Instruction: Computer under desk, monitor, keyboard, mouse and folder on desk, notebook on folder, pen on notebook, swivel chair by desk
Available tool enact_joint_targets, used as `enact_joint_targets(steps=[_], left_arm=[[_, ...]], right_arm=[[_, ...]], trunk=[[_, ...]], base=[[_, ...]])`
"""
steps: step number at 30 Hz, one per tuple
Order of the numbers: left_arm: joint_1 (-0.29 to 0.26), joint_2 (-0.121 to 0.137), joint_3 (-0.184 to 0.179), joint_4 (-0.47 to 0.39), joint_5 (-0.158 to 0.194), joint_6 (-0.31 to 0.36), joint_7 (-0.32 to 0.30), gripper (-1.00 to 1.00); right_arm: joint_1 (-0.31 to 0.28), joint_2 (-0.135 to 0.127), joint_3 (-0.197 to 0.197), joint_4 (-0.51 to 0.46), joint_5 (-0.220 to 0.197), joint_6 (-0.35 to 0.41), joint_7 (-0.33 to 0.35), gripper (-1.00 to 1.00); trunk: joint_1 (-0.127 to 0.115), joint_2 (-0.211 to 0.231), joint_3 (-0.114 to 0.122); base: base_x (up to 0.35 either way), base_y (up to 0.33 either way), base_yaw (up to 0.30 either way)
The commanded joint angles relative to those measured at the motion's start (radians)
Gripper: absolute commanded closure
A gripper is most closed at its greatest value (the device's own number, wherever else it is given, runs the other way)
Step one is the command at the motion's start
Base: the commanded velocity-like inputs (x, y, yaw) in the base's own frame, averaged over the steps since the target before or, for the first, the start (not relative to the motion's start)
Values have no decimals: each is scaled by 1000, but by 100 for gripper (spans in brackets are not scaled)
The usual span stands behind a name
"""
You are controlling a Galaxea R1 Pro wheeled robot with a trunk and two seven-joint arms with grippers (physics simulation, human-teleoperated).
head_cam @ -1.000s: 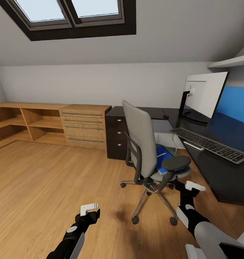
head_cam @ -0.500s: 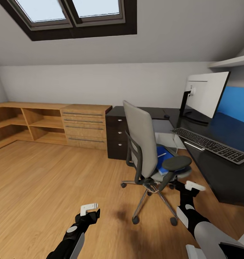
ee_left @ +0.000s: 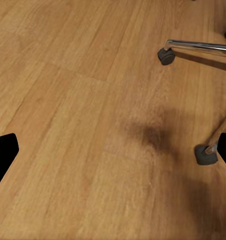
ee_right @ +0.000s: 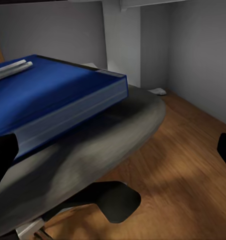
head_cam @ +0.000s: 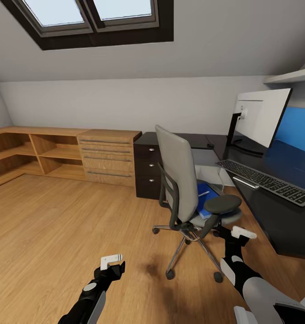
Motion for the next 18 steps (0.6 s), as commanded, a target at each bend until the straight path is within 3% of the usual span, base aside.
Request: enact_joint_targets(steps=[1,10,18], left_arm=[[0,0,-1,-2,10,5,4,-100],[0,0,-2,-2,10,5,3,-100],[0,0,-2,-2,10,5,3,-100]], right_arm=[[0,0,3,1,-6,-4,-1,-100],[-1,0,3,1,-6,-4,-1,-100],[0,0,3,1,-6,-5,-1,-100]], trunk=[[0,0,-1],[0,0,-5],[0,0,-8]], base=[[0,0,2],[0,0,10],[0,0,109]])
